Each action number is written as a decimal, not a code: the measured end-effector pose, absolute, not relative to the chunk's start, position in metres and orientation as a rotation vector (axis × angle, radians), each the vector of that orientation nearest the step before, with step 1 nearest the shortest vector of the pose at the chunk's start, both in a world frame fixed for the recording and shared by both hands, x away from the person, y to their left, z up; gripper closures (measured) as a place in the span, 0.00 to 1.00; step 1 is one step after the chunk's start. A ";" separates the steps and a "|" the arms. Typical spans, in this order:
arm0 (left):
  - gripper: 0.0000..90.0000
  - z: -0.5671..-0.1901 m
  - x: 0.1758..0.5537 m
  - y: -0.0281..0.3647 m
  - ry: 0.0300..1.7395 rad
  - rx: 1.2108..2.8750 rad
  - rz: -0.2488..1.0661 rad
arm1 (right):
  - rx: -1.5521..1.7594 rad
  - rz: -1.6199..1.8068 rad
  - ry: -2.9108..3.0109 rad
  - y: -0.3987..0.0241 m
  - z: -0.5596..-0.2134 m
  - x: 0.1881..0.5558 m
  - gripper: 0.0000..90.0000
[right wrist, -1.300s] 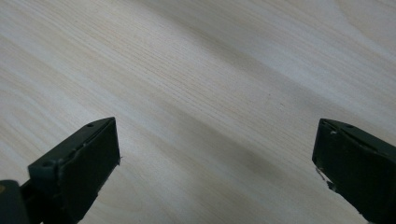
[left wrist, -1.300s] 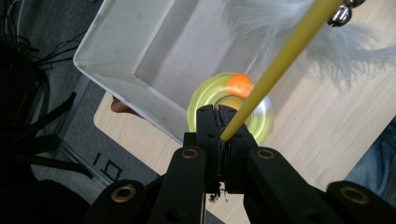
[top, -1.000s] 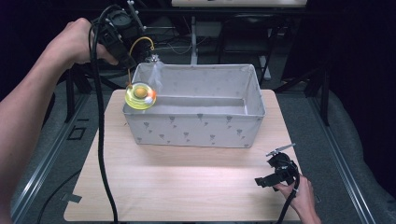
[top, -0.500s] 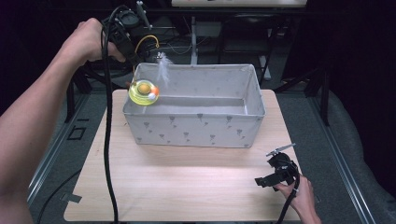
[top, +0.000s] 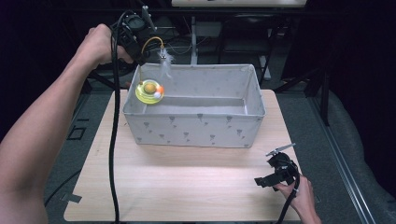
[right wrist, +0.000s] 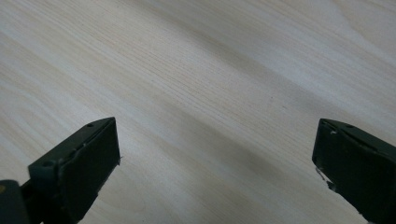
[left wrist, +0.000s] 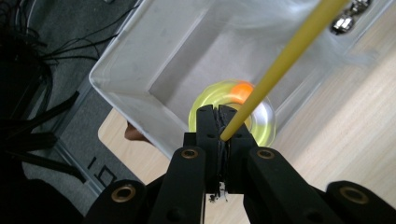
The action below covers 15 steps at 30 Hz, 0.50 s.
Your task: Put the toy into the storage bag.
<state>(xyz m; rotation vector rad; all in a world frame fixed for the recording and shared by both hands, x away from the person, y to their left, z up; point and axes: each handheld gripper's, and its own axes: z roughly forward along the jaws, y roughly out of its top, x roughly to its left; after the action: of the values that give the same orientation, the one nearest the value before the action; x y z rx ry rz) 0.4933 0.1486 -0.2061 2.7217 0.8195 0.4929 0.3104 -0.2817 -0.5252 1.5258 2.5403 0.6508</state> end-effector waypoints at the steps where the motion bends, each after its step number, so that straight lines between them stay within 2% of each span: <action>1: 0.98 -0.208 0.493 0.148 0.817 2.715 0.489 | 1.532 0.656 2.537 -0.281 -0.526 0.311 0.01; 15: 0.98 -0.231 0.505 0.155 0.846 2.682 0.480 | 1.505 0.618 2.562 -0.276 -0.525 0.312 0.01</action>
<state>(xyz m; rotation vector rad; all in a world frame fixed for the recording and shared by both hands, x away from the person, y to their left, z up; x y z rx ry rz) 0.5053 0.1546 -0.2312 2.6817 0.8458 0.4805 0.3120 -0.2763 -0.5252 1.5046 2.5622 0.6182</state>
